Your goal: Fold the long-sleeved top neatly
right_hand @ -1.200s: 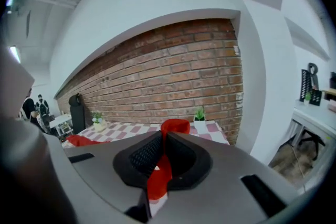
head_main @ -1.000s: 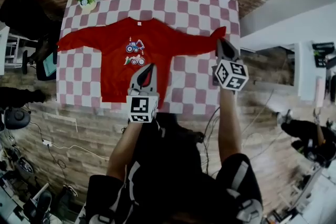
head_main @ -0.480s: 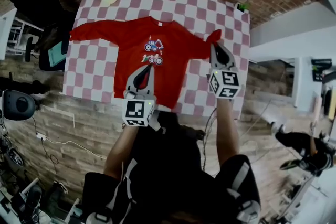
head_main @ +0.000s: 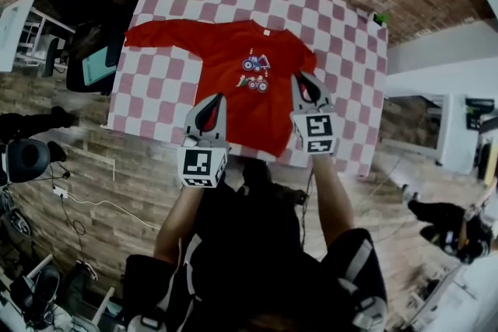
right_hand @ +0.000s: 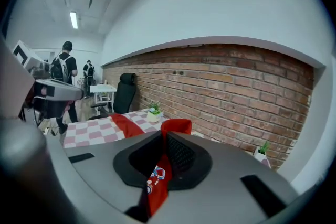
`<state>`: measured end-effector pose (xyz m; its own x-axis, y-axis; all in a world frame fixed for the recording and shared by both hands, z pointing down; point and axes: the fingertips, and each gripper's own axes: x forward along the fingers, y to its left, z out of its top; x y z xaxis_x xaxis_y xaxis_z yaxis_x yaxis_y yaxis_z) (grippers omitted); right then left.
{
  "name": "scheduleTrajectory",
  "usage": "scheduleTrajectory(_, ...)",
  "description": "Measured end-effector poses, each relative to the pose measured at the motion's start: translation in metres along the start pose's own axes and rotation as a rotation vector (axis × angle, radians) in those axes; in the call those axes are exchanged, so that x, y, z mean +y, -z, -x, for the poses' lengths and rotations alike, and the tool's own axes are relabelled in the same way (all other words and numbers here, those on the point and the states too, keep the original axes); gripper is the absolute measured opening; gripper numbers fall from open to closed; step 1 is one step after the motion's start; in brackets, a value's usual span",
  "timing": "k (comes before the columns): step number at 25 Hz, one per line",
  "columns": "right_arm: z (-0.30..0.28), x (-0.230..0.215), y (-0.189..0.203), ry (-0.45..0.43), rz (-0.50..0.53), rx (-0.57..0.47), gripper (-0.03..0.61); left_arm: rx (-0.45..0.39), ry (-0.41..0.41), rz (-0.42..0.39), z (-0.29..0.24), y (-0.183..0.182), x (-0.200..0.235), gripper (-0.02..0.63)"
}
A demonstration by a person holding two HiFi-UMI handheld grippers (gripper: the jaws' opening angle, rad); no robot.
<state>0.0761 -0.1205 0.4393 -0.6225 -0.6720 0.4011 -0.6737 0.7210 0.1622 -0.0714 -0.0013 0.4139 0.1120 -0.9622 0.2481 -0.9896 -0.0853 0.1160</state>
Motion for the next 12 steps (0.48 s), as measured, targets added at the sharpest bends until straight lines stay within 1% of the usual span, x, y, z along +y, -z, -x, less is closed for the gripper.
scheduleTrajectory(3, -0.008, 0.038, 0.010, -0.040, 0.031, 0.024, 0.020, -0.009, -0.012, 0.027, 0.016, 0.002, 0.017, 0.006)
scheduleTrajectory(7, -0.019, 0.090, 0.033, -0.095, 0.074, 0.083, 0.021, 0.000, -0.019, 0.006, 0.036, 0.013, 0.038, 0.006)
scheduleTrajectory(10, -0.034, 0.122, 0.054, -0.126, 0.072, 0.098, 0.021, 0.002, -0.021, 0.011, 0.044, 0.017, 0.050, 0.006)
scheduleTrajectory(12, -0.046, 0.140, 0.070, -0.135, 0.063, 0.094, 0.021, -0.004, -0.026, 0.041, 0.048, 0.018, 0.055, 0.006)
